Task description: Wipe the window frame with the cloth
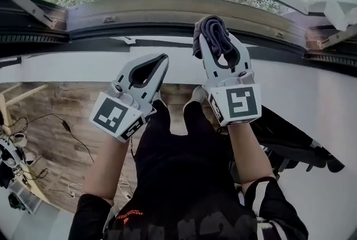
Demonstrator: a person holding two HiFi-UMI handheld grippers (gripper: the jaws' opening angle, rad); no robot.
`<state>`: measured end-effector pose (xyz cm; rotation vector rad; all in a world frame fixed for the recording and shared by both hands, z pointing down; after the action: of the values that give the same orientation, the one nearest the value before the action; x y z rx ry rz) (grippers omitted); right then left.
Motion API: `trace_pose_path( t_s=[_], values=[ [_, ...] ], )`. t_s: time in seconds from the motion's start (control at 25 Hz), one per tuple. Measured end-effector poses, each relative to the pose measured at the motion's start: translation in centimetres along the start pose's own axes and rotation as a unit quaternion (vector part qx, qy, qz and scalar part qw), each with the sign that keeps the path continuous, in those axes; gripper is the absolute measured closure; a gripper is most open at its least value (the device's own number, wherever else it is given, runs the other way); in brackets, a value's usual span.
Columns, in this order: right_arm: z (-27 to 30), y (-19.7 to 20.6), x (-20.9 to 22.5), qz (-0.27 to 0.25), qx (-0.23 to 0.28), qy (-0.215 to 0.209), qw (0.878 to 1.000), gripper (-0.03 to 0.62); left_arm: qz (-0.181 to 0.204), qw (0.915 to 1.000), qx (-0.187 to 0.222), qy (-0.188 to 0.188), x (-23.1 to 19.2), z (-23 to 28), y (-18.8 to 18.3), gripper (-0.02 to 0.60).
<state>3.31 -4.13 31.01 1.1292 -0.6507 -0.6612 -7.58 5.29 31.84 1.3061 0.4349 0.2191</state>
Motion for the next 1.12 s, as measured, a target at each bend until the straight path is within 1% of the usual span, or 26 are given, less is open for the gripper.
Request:
trace_pose_path(
  t_s=[0.24,0.4,0.52,0.76,1.12],
  values=[
    [4.6,0.7,-10.8,-0.015,-0.009,-0.083,0.996,0.488,-0.013,0.9979,0.005,-0.063,-5.3,-8.0,1.4,0.561],
    [7.4,2.0,-17.0,-0.025,-0.026,-0.123,0.992,0.488,-0.026,0.9950,0.005,-0.097,-8.2,-12.8,2.6,0.561],
    [9.5,2.9,-21.0,-0.031,-0.034,-0.142,0.989,0.488,-0.034,0.9927,0.004,-0.116,-10.4,-16.1,3.7,0.561],
    [13.0,4.5,-26.8,-0.023,-0.040,-0.163,0.986,0.488,-0.048,0.9886,0.006,-0.143,-13.9,-20.8,5.7,0.561],
    [17.9,6.6,-32.1,-0.021,-0.052,-0.182,0.982,0.488,-0.064,0.9836,0.011,-0.168,-17.4,-24.7,7.4,0.561]
  ],
)
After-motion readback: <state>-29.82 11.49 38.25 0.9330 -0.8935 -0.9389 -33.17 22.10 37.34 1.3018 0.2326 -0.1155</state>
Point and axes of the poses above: the fingertips, and each gripper's own axes: z forward along the fingers, x to its right, y out of its underside, the point moved 4 cm from there along -z, backward along the fingers, and after that the axes turned 8 degrees about z, right-handed, at the moved point
